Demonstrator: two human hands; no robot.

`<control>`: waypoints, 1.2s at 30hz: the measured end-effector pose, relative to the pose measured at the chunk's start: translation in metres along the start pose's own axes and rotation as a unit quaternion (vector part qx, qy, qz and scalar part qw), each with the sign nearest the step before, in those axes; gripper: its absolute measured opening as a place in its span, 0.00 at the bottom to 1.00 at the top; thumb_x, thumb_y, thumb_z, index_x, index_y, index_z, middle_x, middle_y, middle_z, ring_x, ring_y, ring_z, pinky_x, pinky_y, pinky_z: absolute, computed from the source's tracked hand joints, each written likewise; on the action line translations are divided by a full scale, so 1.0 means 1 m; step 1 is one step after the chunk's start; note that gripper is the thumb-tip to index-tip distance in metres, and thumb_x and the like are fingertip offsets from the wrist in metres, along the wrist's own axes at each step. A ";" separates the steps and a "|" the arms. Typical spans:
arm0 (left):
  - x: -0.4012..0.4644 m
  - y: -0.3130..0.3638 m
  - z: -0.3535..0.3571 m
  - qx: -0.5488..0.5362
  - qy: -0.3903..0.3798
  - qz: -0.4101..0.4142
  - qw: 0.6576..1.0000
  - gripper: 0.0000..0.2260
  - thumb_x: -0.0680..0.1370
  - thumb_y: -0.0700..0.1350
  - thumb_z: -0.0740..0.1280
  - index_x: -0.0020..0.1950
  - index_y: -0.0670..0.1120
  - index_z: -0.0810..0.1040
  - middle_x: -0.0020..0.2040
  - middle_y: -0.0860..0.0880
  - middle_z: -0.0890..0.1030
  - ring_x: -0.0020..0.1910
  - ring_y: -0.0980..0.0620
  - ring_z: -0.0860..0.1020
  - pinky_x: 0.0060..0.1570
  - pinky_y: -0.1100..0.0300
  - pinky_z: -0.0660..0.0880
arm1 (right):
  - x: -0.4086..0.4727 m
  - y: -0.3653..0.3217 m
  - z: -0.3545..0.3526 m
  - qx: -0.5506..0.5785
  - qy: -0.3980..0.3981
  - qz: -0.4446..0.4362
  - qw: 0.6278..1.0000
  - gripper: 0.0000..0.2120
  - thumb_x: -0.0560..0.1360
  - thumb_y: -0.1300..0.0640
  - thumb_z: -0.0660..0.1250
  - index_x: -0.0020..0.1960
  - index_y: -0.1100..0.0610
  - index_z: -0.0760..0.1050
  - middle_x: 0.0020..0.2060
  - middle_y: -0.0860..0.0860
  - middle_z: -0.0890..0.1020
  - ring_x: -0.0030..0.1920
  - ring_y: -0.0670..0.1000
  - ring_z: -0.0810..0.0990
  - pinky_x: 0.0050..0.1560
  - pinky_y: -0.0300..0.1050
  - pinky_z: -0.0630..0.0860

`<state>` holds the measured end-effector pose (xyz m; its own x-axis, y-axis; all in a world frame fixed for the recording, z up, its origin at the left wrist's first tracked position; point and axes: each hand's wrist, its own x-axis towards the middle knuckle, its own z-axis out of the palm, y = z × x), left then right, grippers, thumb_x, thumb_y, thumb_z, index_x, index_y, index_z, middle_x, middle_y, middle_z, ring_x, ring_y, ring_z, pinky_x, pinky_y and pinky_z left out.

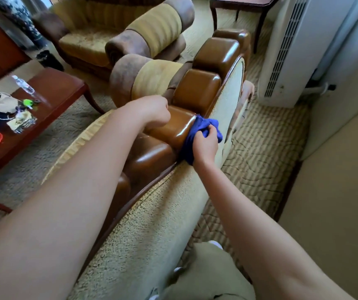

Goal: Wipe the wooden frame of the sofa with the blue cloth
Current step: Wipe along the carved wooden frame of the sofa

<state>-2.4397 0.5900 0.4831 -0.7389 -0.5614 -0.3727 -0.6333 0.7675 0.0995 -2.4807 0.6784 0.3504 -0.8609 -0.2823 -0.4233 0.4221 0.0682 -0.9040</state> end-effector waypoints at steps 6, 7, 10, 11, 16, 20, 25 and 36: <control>0.004 0.009 0.003 -0.018 -0.023 -0.026 0.999 0.20 0.75 0.34 0.56 0.66 0.42 0.73 0.65 0.42 0.74 0.62 0.43 0.73 0.58 0.55 0.71 | -0.037 0.006 -0.008 -0.045 -0.052 0.024 0.997 0.18 0.75 0.62 0.57 0.64 0.53 0.69 0.57 0.54 0.76 0.58 0.55 0.73 0.61 0.46 0.69; 0.004 0.010 0.005 -0.018 -0.024 -0.029 0.999 0.20 0.75 0.34 0.56 0.66 0.41 0.74 0.65 0.42 0.74 0.62 0.43 0.73 0.57 0.56 0.70 | -0.047 0.009 -0.009 -0.047 -0.066 0.026 0.996 0.17 0.75 0.62 0.57 0.63 0.52 0.69 0.56 0.53 0.76 0.57 0.54 0.73 0.60 0.45 0.69; -0.002 0.007 0.004 -0.038 -0.018 -0.044 0.998 0.20 0.75 0.34 0.56 0.66 0.41 0.73 0.65 0.42 0.74 0.62 0.43 0.72 0.58 0.56 0.70 | -0.084 0.017 -0.013 -0.034 -0.110 -0.011 0.993 0.17 0.75 0.64 0.58 0.61 0.50 0.70 0.54 0.47 0.76 0.56 0.48 0.73 0.60 0.42 0.68; -0.003 0.003 0.001 -0.042 -0.012 -0.049 0.998 0.19 0.76 0.34 0.56 0.66 0.41 0.73 0.65 0.42 0.74 0.62 0.43 0.72 0.59 0.54 0.70 | -0.095 0.019 -0.015 -0.025 -0.119 -0.061 0.991 0.18 0.74 0.65 0.58 0.61 0.52 0.72 0.55 0.47 0.77 0.56 0.46 0.74 0.61 0.42 0.69; -0.032 -0.036 -0.024 -0.052 0.041 -0.094 0.993 0.10 0.77 0.36 0.58 0.54 0.38 0.76 0.59 0.37 0.77 0.58 0.40 0.75 0.56 0.54 0.70 | -0.111 -0.010 -0.001 -0.098 -0.294 -0.395 0.865 0.19 0.71 0.63 0.56 0.58 0.58 0.78 0.48 0.55 0.80 0.51 0.52 0.76 0.55 0.47 0.72; -0.066 -0.068 -0.035 -0.066 0.062 -0.166 0.982 0.12 0.77 0.33 0.55 0.57 0.36 0.74 0.60 0.36 0.75 0.58 0.40 0.74 0.53 0.55 0.69 | -0.093 -0.046 0.029 -0.254 -0.356 -0.410 0.800 0.21 0.71 0.52 0.52 0.54 0.53 0.80 0.49 0.52 0.83 0.52 0.51 0.78 0.52 0.44 0.71; -0.094 -0.079 -0.030 -0.048 -0.012 -0.174 0.984 0.20 0.77 0.33 0.53 0.68 0.40 0.72 0.69 0.40 0.70 0.67 0.43 0.69 0.63 0.57 0.66 | -0.046 -0.069 0.063 -0.437 -0.379 -0.287 0.764 0.16 0.78 0.57 0.55 0.61 0.51 0.75 0.61 0.53 0.77 0.62 0.54 0.73 0.58 0.42 0.66; -0.138 -0.113 -0.002 -0.084 -0.006 -0.213 0.973 0.27 0.82 0.57 0.47 0.72 0.42 0.67 0.73 0.42 0.66 0.71 0.43 0.65 0.70 0.51 0.61 | -0.095 -0.063 0.021 -0.325 -0.416 -0.406 0.746 0.19 0.73 0.64 0.58 0.58 0.52 0.80 0.37 0.48 0.80 0.35 0.39 0.73 0.38 0.29 0.65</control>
<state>-2.2665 0.5803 0.5258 -0.3985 -0.8129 -0.4246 -0.9113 0.4033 0.0832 -2.4200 0.6809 0.4488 -0.1687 -0.9610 0.2193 -0.6031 -0.0754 -0.7941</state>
